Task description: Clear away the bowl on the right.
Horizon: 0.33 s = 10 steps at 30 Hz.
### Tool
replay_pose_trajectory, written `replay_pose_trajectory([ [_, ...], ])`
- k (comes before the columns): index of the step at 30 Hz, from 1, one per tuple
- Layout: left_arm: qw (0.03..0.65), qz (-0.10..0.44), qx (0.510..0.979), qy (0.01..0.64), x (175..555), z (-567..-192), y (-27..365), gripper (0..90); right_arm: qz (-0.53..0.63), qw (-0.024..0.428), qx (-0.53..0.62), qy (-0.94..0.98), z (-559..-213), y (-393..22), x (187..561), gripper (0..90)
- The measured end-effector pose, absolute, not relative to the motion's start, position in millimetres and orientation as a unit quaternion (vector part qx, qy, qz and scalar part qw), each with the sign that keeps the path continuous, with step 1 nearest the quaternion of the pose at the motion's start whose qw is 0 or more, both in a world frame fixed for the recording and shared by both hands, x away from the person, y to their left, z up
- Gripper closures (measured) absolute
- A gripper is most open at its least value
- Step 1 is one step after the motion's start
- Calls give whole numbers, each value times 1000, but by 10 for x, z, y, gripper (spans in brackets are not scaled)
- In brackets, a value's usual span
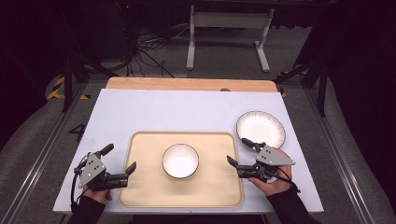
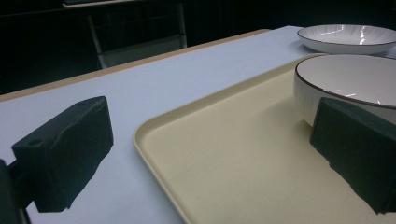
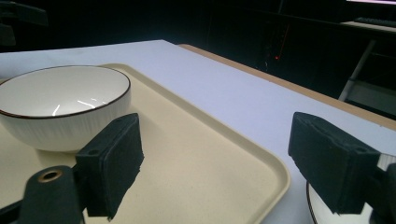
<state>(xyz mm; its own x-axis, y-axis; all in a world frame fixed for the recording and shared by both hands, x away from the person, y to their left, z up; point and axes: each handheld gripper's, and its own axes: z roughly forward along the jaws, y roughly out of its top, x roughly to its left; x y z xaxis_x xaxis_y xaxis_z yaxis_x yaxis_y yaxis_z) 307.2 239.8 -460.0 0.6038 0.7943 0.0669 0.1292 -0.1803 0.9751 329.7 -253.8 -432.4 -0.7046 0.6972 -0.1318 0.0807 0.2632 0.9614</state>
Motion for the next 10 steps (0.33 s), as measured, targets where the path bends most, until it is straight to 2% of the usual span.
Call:
replay_pose_trajectory([
  [10,552,299,706,327,3077,-4599,2401,1,552,279,277,735,-4344,-2616,3292,174],
])
